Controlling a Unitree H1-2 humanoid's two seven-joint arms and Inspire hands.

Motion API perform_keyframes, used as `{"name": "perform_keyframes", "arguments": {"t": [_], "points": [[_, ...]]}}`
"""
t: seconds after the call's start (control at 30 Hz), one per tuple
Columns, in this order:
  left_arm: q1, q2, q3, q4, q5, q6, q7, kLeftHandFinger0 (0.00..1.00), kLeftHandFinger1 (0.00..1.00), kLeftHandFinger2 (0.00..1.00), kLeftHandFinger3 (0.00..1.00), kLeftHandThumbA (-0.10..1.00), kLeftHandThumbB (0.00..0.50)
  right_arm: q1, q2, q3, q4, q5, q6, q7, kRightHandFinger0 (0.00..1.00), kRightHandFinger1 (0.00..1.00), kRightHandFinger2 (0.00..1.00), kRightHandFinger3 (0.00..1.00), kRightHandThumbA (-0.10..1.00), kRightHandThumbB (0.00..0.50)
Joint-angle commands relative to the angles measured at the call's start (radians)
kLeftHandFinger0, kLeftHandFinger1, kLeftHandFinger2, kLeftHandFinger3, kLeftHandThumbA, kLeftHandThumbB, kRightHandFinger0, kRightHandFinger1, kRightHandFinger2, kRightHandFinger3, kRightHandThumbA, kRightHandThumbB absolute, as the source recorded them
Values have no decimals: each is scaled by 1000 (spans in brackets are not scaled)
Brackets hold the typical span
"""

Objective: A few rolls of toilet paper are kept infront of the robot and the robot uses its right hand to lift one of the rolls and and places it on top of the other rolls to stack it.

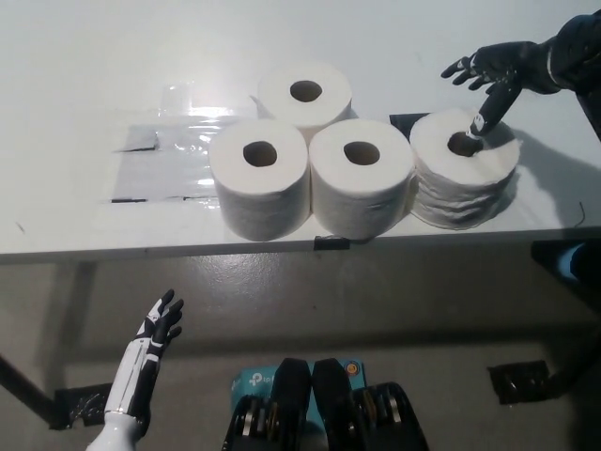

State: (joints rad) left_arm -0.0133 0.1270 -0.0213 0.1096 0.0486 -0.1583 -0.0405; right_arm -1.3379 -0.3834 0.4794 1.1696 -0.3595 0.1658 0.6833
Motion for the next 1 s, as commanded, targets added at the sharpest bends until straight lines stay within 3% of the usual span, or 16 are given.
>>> {"name": "perform_keyframes", "arguments": {"t": [0.0, 0.13, 0.2, 0.47, 0.57, 0.67, 0.83, 0.97], "points": [[9, 14, -5, -34, -5, -32, -21, 1000, 1000, 1000, 1000, 994, 134, -51, -9, -13, 4, -20, -33, -58, 1000, 1000, 1000, 1000, 1000, 398], [8, 13, -6, -34, 0, -34, -19, 1000, 1000, 1000, 1000, 996, 140, -42, -6, -4, 2, -37, -59, -68, 1000, 1000, 1000, 1000, 1000, 398], [8, 12, -6, -35, 0, -34, -18, 1000, 1000, 1000, 1000, 993, 137, -37, -2, 18, 3, -70, -56, -99, 1000, 1000, 1000, 1000, 1000, 427], [9, 15, -5, -33, -7, -36, -22, 1000, 1000, 1000, 1000, 1000, 137, -37, 6, 45, 44, -100, -75, -127, 1000, 1000, 1000, 1000, 1000, 411], [10, 14, -6, -33, -6, -32, -23, 1000, 1000, 1000, 1000, 998, 137, -36, 7, 46, 62, -98, -98, -128, 1000, 1000, 1000, 1000, 1000, 384], [14, 13, -5, -38, -7, -29, -25, 1000, 1000, 1000, 1000, 997, 138, -25, 15, 43, 70, -103, -84, -149, 1000, 1000, 1000, 1000, 1000, 400], [12, 11, -2, -38, -3, -25, -26, 1000, 1000, 1000, 1000, 994, 131, -13, 27, 39, 86, -105, -90, -154, 1000, 1000, 1000, 1000, 979, 370], [15, 7, -4, -41, -2, -28, -27, 1000, 1000, 1000, 1000, 991, 131, -11, 44, 27, 100, -99, -68, -155, 1000, 1000, 1000, 1000, 948, 376]]}}
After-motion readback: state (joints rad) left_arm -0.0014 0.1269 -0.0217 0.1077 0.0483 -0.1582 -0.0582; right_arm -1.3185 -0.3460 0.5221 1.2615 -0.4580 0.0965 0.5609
